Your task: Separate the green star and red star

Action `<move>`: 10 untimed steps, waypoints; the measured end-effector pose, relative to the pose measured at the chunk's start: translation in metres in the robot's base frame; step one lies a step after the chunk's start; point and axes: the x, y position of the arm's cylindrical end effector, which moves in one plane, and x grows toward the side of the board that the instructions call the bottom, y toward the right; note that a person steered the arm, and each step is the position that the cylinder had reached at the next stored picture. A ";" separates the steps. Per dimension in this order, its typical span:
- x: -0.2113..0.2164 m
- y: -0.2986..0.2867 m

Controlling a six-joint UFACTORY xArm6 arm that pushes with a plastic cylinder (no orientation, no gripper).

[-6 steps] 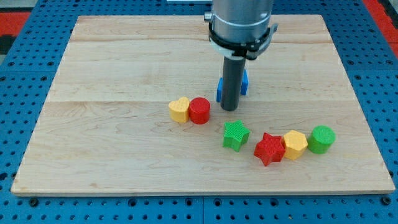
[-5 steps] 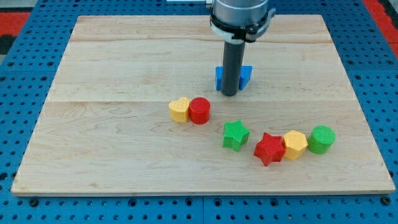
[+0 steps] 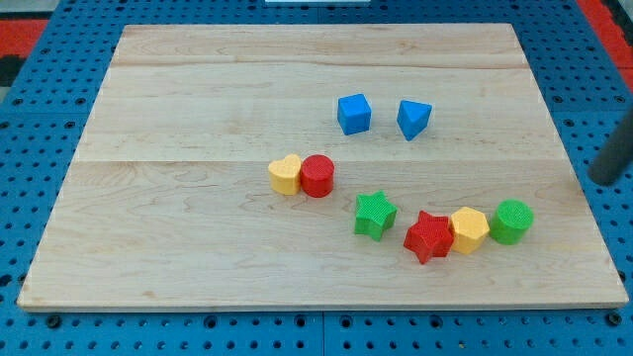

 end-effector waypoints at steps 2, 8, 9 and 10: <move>0.085 -0.103; 0.009 -0.242; 0.009 -0.279; 0.028 -0.357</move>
